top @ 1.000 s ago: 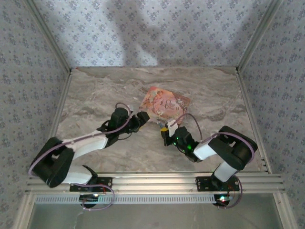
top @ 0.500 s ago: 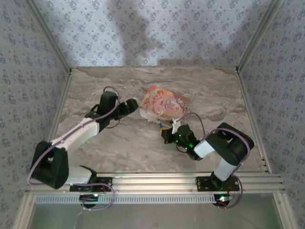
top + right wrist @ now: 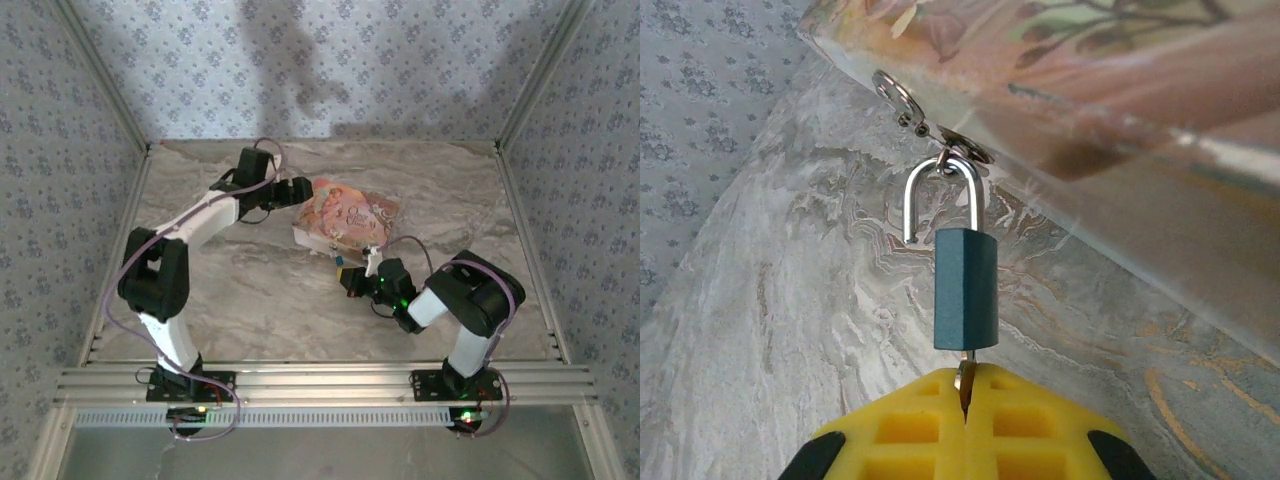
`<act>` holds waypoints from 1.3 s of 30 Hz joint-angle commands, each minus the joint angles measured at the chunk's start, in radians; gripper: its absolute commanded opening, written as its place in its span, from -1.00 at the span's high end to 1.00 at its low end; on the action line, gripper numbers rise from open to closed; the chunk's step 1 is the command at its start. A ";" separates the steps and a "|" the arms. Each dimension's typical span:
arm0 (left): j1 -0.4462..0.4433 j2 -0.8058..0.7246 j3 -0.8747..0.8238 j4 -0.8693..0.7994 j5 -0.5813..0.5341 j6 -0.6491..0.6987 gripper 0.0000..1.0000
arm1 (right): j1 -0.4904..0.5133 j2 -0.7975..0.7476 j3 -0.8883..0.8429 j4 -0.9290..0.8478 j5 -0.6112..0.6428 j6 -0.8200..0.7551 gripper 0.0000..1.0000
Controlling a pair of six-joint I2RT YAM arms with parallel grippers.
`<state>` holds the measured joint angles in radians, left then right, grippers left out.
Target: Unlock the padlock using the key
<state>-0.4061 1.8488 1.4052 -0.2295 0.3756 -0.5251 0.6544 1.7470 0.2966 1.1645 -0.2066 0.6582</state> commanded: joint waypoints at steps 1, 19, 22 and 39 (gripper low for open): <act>0.002 0.085 0.097 -0.081 0.043 0.073 -0.64 | -0.017 0.030 -0.010 -0.048 0.003 0.046 0.98; 0.001 0.249 0.210 -0.175 -0.053 0.083 -0.48 | -0.031 0.028 -0.015 -0.097 -0.005 0.066 0.90; 0.009 0.219 0.137 -0.143 -0.056 0.076 -0.45 | -0.033 0.024 -0.029 -0.099 0.004 0.067 0.74; 0.009 0.052 -0.132 -0.040 -0.075 0.016 -0.36 | -0.095 -0.203 -0.038 -0.280 -0.056 -0.049 -0.17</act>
<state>-0.3973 1.9297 1.3411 -0.2150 0.3439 -0.4934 0.5854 1.5909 0.2626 0.9646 -0.2291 0.6575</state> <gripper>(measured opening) 0.683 0.568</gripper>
